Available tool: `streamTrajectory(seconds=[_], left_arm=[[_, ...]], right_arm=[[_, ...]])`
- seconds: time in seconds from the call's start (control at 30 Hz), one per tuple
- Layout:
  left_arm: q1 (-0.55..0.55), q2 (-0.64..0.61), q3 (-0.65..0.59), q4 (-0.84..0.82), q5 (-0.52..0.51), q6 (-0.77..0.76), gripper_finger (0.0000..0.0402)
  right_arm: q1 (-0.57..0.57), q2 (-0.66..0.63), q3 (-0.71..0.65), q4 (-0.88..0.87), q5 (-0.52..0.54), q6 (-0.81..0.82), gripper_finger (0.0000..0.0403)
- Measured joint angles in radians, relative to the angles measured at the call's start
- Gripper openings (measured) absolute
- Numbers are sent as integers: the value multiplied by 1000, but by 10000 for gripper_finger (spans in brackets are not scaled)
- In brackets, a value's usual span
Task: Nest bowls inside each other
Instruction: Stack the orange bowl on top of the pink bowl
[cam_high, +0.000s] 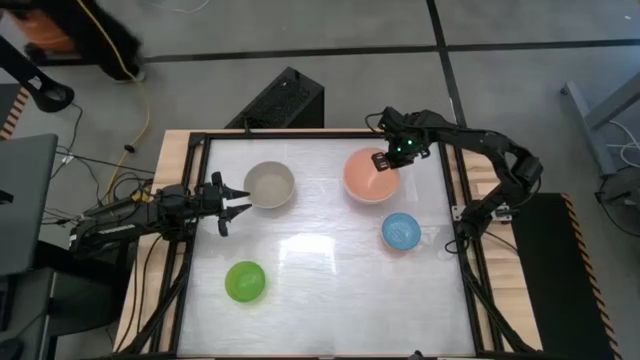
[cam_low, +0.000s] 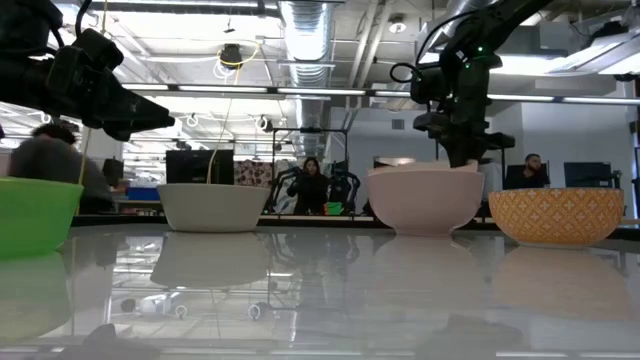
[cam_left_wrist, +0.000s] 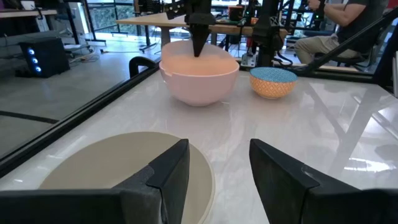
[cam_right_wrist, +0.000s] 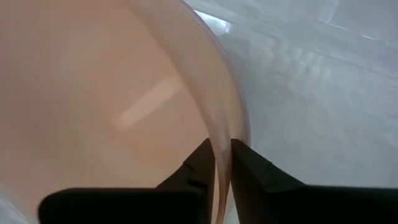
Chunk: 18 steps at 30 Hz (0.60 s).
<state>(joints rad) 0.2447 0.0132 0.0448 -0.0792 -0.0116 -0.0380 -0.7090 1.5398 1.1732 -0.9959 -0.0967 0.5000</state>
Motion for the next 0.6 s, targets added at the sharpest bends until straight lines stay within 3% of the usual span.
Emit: streamTrajectory(seconds=[0.33,0.6], left_arm=[[0,0,0,0,0,0,158],[0,0,0,0,0,0,158]], right_arm=[[3,-15,0,-26,47,-34,109],[31,-43,44,-107,90,-46,173]])
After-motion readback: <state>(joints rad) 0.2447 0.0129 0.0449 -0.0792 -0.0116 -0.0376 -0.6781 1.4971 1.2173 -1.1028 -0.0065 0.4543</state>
